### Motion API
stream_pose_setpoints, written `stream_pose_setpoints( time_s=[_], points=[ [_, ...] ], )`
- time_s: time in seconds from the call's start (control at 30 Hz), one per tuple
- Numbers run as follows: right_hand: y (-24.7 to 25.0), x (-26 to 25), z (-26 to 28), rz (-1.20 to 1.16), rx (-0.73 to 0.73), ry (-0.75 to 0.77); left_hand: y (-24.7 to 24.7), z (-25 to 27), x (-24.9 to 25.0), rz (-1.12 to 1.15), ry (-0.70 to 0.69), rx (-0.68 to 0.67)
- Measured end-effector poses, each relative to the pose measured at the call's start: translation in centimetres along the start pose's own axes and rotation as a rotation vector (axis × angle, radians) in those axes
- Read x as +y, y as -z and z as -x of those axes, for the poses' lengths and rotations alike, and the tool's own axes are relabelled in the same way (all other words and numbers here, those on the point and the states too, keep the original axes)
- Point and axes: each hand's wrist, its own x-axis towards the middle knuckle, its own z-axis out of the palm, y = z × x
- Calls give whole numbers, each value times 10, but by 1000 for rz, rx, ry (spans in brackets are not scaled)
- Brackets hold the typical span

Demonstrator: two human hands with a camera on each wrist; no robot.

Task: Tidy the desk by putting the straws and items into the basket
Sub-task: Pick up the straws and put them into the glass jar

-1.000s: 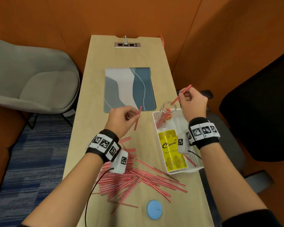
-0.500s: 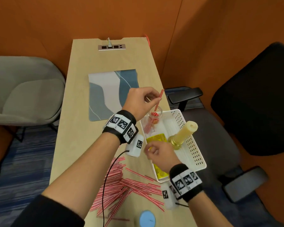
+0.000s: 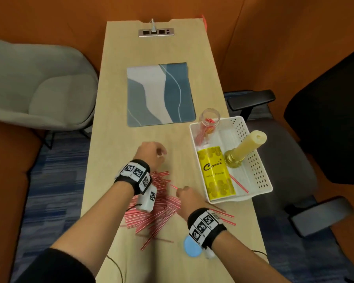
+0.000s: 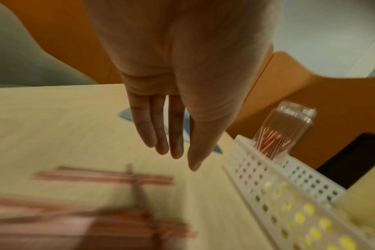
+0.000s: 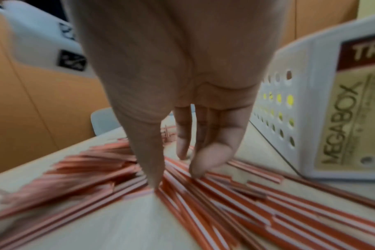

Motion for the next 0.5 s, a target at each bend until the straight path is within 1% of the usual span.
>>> stream_pose_setpoints(
  time_s=[0.1, 0.17, 0.2, 0.33, 0.5],
  points=[
    [-7, 2, -1, 80, 30, 16, -19, 29, -34, -84, 67, -138],
    [-7, 2, 1, 96, 28, 21, -29, 44, -50, -131, 86, -199],
    [-5, 2, 2, 93, 27, 16, -33, 50, -55, -153, 92, -208],
    [-1, 0, 6, 63, 68, -6, -46, 60, -69, -188, 85, -149],
    [4, -2, 15, -130, 171, 12, -49, 62, -75, -179, 43, -118]
  ],
)
